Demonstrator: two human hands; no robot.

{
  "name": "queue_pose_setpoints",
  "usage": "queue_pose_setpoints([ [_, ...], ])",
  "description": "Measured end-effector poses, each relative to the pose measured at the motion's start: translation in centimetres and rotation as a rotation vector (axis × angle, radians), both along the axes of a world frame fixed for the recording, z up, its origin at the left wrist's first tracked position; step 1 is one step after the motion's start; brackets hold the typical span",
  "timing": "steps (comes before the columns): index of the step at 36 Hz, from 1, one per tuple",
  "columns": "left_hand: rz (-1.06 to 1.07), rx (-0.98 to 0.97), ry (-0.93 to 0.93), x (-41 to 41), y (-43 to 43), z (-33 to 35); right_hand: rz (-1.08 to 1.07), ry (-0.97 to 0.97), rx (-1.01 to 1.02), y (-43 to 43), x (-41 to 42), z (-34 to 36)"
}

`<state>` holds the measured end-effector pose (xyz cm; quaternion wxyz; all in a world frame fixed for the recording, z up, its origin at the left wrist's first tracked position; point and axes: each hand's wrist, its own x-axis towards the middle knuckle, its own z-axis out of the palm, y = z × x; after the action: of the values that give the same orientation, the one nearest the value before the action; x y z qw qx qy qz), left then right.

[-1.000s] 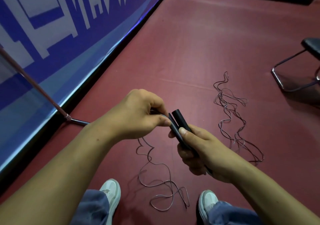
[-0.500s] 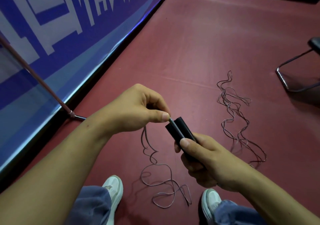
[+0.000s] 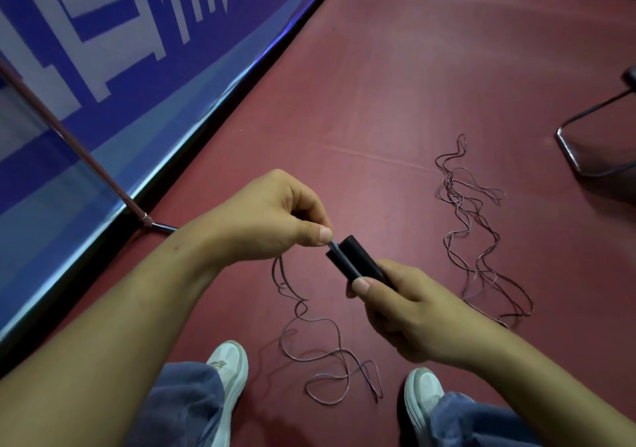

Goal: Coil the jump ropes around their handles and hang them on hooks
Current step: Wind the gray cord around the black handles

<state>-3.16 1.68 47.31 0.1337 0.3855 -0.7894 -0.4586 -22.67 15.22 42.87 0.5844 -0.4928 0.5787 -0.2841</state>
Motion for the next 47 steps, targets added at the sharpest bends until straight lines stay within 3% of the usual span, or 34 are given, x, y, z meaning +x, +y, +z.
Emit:
queue_pose_setpoints([
  [5,-0.001,-0.001,-0.079,-0.3,0.0,-0.1,0.122,0.432,-0.265,0.1,0.0,0.4],
  [13,-0.036,-0.049,-0.142,-1.0,0.1,-0.8,0.276,0.687,-0.3,0.9,-0.1,0.1],
  [19,-0.076,-0.101,-0.154,-1.1,0.2,-0.9,0.264,0.706,-0.267,0.4,-0.2,0.0],
  [22,-0.092,-0.072,-0.112,-1.0,0.2,-0.6,0.267,0.612,-0.28,0.5,-0.5,0.5],
  [28,-0.153,0.228,0.084,-0.3,0.0,-0.3,0.066,-0.107,0.023,1.6,-0.3,1.7],
  [31,-0.178,0.337,0.178,-0.2,0.3,-0.5,0.017,-0.308,0.149,1.8,-0.1,2.2],
  [35,-0.193,0.394,0.247,-0.1,0.5,-1.1,0.01,-0.444,0.179,1.6,-0.4,2.3],
  [39,-0.211,0.322,0.213,0.1,0.7,-1.2,-0.02,-0.511,0.171,1.4,-0.8,2.5],
  [44,-0.148,0.147,0.146,-0.2,1.1,-1.6,-0.078,-0.4,0.154,0.9,-1.3,2.5],
  [47,-0.132,0.156,0.138,-0.4,1.5,-2.2,-0.078,-0.33,0.143,0.7,-1.2,2.3],
])
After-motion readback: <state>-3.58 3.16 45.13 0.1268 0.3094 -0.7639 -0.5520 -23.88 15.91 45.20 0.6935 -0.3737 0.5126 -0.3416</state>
